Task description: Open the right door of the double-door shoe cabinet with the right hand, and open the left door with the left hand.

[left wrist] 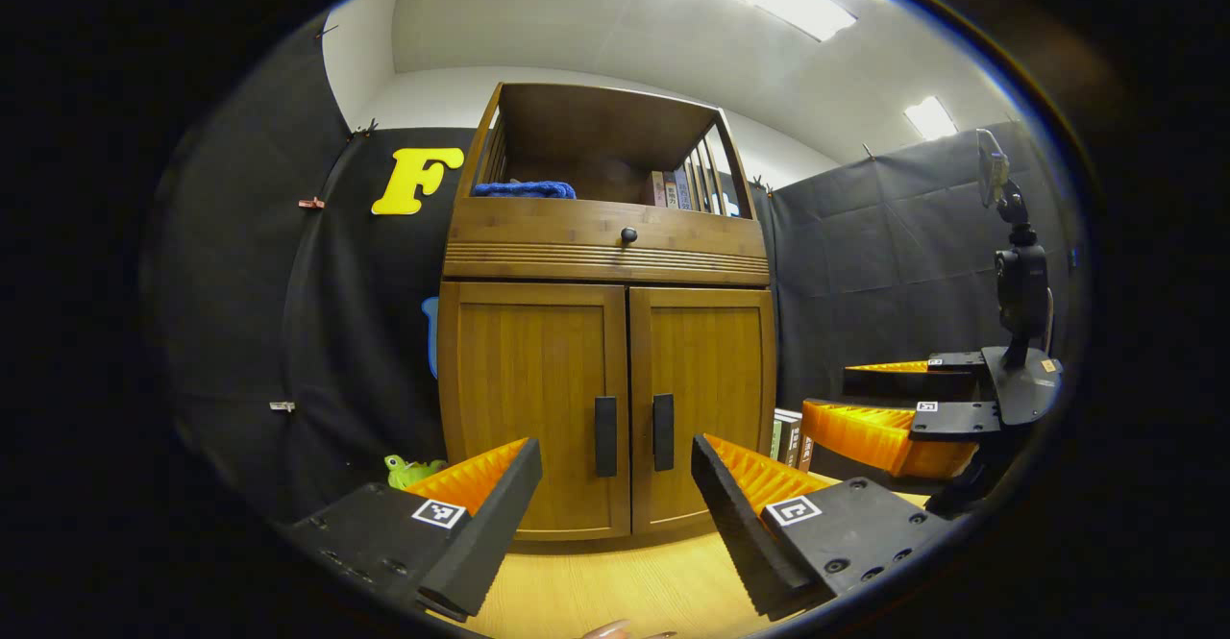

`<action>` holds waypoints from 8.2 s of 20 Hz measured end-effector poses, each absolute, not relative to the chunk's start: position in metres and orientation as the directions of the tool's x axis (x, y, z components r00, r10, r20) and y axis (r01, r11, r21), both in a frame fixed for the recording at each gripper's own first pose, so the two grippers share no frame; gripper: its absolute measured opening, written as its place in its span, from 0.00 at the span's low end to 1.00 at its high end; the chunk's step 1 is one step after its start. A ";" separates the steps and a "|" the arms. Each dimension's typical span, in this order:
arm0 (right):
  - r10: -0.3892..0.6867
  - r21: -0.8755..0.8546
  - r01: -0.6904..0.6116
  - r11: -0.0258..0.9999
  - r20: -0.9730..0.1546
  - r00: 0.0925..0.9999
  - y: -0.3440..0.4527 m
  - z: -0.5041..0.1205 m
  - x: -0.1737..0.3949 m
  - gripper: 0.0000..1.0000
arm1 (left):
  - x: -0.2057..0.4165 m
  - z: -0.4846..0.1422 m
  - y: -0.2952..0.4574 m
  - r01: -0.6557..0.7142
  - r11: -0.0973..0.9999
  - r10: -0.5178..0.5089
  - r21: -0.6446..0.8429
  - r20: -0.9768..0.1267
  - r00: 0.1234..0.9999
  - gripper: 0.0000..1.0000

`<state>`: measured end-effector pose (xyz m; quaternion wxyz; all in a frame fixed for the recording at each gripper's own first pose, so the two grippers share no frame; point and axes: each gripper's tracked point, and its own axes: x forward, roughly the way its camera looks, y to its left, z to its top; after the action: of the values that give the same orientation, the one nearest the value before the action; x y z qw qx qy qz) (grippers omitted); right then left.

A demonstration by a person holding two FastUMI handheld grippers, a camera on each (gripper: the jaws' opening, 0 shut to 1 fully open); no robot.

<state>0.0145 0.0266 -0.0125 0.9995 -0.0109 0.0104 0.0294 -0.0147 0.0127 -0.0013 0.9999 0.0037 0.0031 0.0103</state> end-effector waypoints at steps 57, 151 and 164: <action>-0.044 0.009 0.046 0.999 -0.165 0.985 0.004 -0.146 0.195 0.23 | -0.026 -0.023 0.056 -0.078 0.997 0.078 0.015 -0.021 0.997 0.97; 0.005 -0.001 -0.005 1.000 -0.040 0.999 -0.095 -0.040 0.027 0.96 | 0.261 -0.122 0.037 -0.159 0.986 0.161 0.044 -0.033 0.986 0.45; -0.015 -0.010 0.015 1.000 -0.059 0.998 -0.085 -0.036 0.006 0.96 | 0.223 -0.118 0.034 -0.092 0.996 0.090 -0.010 -0.086 0.992 0.31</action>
<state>0.0065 -0.0852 -0.0362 0.9995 -0.0049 0.0296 -0.0075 0.2227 0.0336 -0.1181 0.9980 -0.0067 0.0427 0.0456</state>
